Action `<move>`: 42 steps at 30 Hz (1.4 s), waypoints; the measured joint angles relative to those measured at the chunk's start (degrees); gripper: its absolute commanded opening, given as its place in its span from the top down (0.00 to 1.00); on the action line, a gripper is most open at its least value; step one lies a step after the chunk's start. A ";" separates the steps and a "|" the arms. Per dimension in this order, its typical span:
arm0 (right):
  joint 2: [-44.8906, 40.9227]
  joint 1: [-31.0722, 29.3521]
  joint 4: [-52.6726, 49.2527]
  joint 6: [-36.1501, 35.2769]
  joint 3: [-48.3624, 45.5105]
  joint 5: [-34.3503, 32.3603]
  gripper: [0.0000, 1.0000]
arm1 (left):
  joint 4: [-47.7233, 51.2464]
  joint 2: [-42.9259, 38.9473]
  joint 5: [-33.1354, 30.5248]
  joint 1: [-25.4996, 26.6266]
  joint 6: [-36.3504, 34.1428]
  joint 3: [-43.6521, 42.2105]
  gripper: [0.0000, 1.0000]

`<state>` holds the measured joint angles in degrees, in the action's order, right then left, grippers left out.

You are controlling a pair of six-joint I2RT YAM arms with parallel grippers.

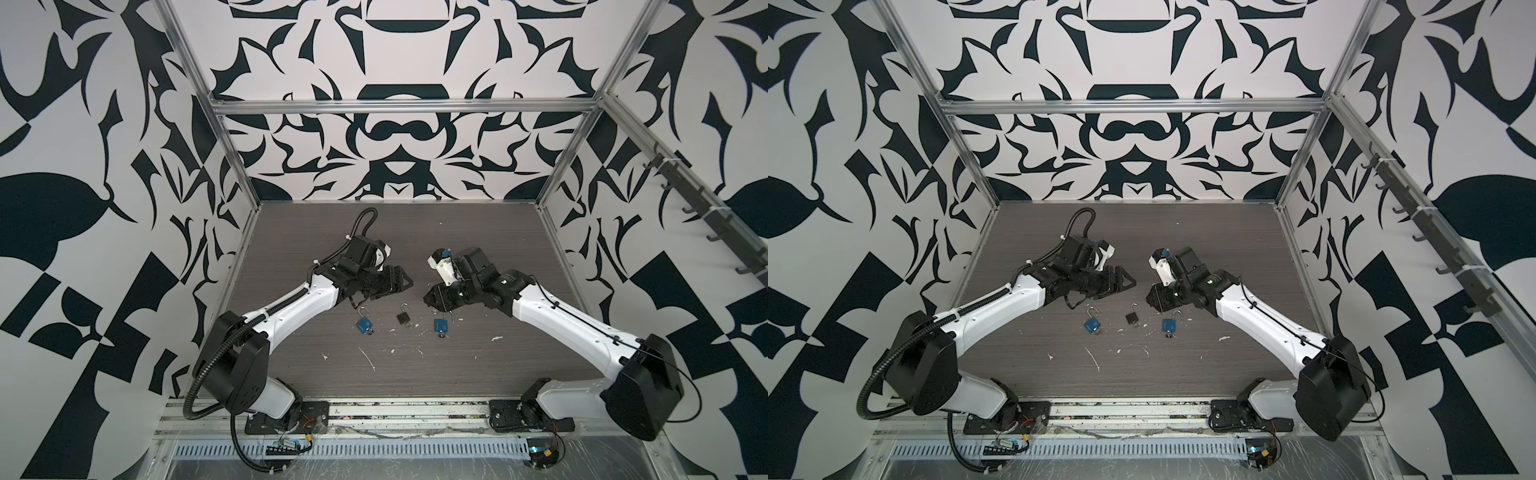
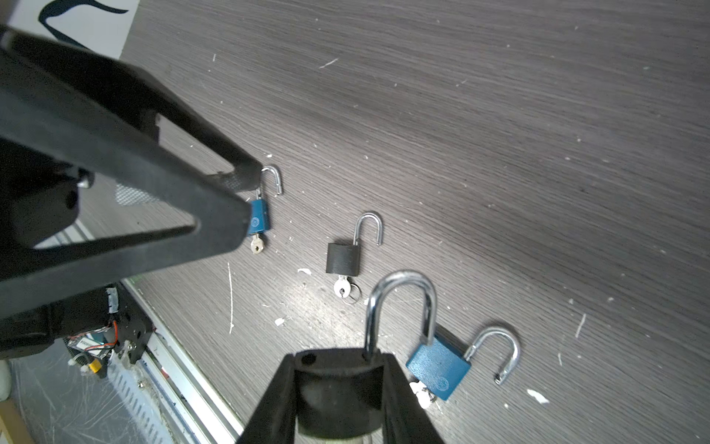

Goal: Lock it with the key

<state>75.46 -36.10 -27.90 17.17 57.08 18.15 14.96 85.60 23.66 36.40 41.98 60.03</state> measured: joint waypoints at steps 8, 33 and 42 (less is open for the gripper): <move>0.87 -1.88 0.37 -0.85 0.63 0.26 0.85 | -2.21 1.79 3.17 0.00 1.31 1.49 0.31; 5.27 -4.07 0.76 -2.08 5.18 -0.44 0.85 | -5.20 7.78 7.89 2.12 3.78 4.13 0.76; 5.27 -4.20 0.79 -2.10 5.18 -1.11 0.85 | -5.40 7.91 8.24 2.32 4.39 4.13 0.90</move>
<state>80.73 -40.29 -27.11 15.07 62.26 17.04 9.56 93.51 31.90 38.72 46.37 64.16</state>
